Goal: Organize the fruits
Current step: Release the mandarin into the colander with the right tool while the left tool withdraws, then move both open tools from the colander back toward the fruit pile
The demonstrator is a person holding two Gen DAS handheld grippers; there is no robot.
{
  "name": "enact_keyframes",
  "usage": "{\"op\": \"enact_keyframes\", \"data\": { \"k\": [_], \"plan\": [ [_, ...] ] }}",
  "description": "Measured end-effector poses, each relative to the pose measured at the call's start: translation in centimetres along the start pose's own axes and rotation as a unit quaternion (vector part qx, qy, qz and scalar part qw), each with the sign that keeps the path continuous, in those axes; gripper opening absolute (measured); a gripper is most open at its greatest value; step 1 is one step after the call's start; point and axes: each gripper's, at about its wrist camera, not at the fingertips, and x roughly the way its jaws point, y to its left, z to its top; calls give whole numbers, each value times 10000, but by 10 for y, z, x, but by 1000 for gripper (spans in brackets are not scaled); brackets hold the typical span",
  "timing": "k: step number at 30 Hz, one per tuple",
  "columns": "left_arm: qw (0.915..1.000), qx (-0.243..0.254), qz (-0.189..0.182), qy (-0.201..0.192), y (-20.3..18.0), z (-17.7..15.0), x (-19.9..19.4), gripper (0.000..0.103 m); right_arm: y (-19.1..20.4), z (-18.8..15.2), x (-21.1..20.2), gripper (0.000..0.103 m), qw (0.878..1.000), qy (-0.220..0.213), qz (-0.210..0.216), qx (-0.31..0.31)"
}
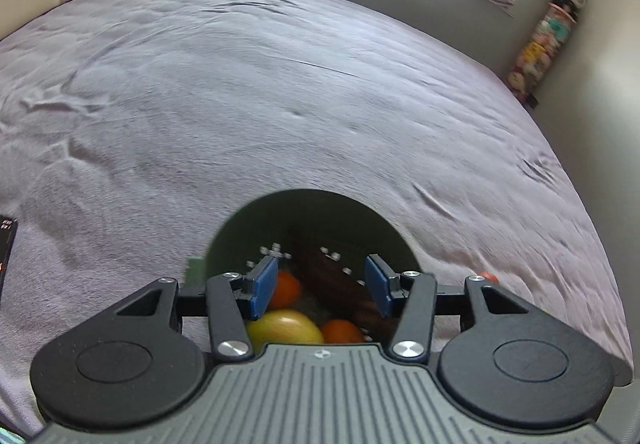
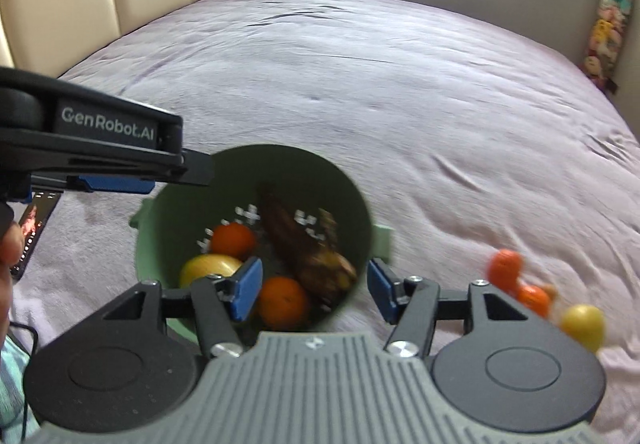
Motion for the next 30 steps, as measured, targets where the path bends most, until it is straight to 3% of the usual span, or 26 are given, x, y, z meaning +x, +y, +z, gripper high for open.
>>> {"op": "enact_keyframes", "data": {
  "k": [13, 22, 30],
  "plan": [
    [9932, 839, -803, -10, -59, -29, -1, 59, -77, -48, -49, 57, 9965, 109, -667, 498],
    [9788, 1657, -1202, 72, -105, -64, 12, 56, -133, -86, -41, 57, 9811, 323, -1219, 1467],
    [9645, 2225, -1420, -136, -129, -85, 38, 53, -162, -90, -30, 56, 9653, 118, -1289, 2267]
  ]
}}
